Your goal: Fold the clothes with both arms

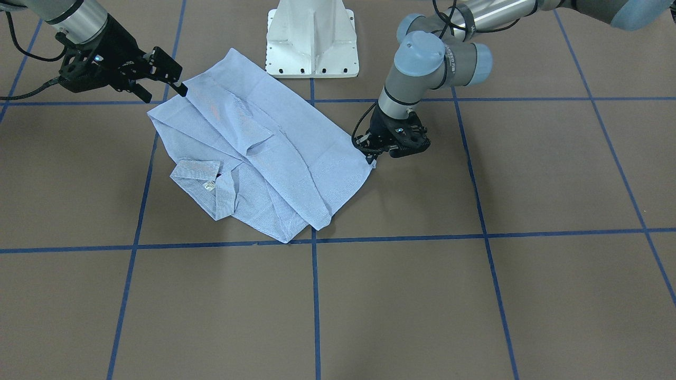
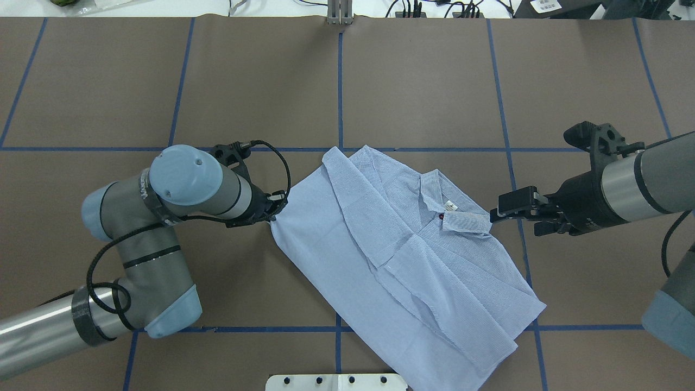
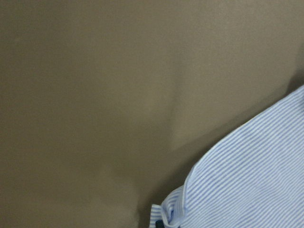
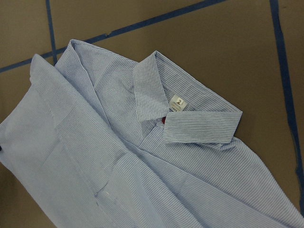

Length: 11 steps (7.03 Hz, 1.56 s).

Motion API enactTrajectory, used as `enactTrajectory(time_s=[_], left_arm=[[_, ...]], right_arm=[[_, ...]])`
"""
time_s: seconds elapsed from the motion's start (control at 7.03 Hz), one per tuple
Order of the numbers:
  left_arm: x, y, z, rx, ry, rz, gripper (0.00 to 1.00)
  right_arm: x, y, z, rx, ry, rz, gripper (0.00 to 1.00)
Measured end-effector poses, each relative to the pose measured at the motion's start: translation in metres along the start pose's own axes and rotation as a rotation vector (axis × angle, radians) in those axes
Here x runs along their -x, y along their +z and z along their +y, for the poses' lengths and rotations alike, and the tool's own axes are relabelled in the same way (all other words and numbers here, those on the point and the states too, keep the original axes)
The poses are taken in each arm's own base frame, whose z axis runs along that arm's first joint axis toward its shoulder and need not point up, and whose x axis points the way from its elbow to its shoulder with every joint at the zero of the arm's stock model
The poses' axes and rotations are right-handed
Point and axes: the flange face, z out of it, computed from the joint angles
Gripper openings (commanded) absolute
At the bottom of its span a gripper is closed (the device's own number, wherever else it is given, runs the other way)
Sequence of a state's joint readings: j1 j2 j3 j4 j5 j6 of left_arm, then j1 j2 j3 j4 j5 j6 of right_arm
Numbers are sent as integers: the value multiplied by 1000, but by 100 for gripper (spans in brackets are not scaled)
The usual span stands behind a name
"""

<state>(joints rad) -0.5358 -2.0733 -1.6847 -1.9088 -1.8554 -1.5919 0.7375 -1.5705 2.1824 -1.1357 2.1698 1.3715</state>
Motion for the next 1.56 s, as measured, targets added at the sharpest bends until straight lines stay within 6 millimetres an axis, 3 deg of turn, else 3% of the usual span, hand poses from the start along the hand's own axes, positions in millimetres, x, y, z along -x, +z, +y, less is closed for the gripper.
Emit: enactTrajectory(time_s=[0.14,0.57,0.71,1.14,1.56], left_arm=[[-4,0,-31,-37,15,4,0],[-31,29,-127,-134,25,42,0],[-42,30,-150,-180,43,50,0],[-98,32,-185,-333,99,129,0],[-113,41,-199,-394,120,174,0]], right_arm=[[-1,-3,-5,-13,2,-1,100],[-4,-7,-21,-43,16,1,100],[-6,-7,-24,-48,21,3,100],[-8,-10,-29,-59,28,5,100],[-10,-12,-31,-69,33,6,100]])
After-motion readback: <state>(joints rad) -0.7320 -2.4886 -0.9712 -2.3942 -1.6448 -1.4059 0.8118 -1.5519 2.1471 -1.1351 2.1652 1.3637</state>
